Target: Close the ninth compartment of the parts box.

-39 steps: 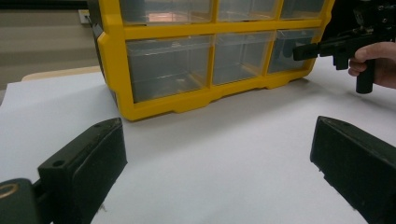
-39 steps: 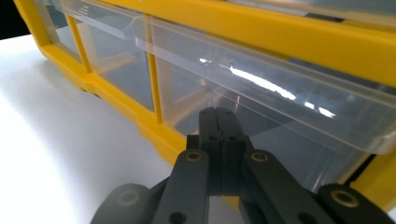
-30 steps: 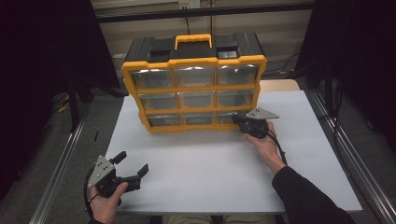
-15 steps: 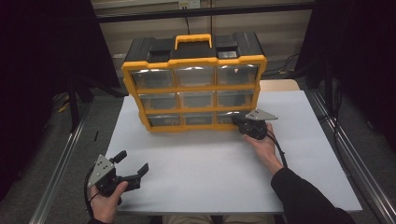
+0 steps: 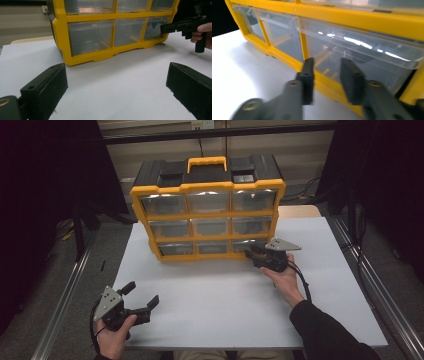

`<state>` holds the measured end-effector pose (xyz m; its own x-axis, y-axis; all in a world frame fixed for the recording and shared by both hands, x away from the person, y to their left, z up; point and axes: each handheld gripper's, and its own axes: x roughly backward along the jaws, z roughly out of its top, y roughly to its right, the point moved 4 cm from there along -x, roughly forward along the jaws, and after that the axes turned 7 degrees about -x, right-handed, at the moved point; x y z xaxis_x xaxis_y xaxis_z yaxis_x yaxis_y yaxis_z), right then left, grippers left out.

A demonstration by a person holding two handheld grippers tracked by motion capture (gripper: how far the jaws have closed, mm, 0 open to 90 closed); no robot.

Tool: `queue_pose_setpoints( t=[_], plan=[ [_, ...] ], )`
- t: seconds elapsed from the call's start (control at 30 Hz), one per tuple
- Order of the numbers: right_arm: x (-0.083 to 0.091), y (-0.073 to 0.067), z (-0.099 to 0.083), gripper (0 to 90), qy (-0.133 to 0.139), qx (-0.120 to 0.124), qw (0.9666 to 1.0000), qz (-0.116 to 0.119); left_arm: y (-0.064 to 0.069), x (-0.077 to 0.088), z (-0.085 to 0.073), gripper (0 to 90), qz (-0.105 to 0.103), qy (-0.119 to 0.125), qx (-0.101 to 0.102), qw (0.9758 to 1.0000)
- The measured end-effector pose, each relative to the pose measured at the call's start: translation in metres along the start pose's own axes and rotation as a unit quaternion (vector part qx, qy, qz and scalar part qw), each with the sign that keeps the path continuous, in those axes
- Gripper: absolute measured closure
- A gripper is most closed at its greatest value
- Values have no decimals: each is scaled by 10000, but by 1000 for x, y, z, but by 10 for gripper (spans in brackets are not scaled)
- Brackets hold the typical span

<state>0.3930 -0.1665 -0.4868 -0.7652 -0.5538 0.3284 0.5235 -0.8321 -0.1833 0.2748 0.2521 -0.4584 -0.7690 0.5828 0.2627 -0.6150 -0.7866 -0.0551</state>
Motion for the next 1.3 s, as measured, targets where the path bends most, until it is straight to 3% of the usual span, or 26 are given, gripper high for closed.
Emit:
queue_pose_setpoints(
  t=[0.1,0.43,0.63,1.07,1.2,1.3],
  plan=[
    [7,-3,2,445,-43,-89,9999,82,0,0,0,34,-5,-6,6,10000],
    [22,-7,5,184,-103,-75,9999,46,0,0,0,34,-9,4,5,10000],
    [33,-7,8,33,-78,-296,9995,27,1,0,0,34,-9,4,-14,10000],
    [58,-2,13,31,21,-432,9990,-55,2,0,0,34,-16,9,16,10000],
    [69,1,9,34,45,-278,9991,-315,2,0,0,34,-5,9,26,10000],
    [81,1,7,25,151,-185,9994,-261,1,1,0,34,-4,-1,-14,10000]
  ],
)
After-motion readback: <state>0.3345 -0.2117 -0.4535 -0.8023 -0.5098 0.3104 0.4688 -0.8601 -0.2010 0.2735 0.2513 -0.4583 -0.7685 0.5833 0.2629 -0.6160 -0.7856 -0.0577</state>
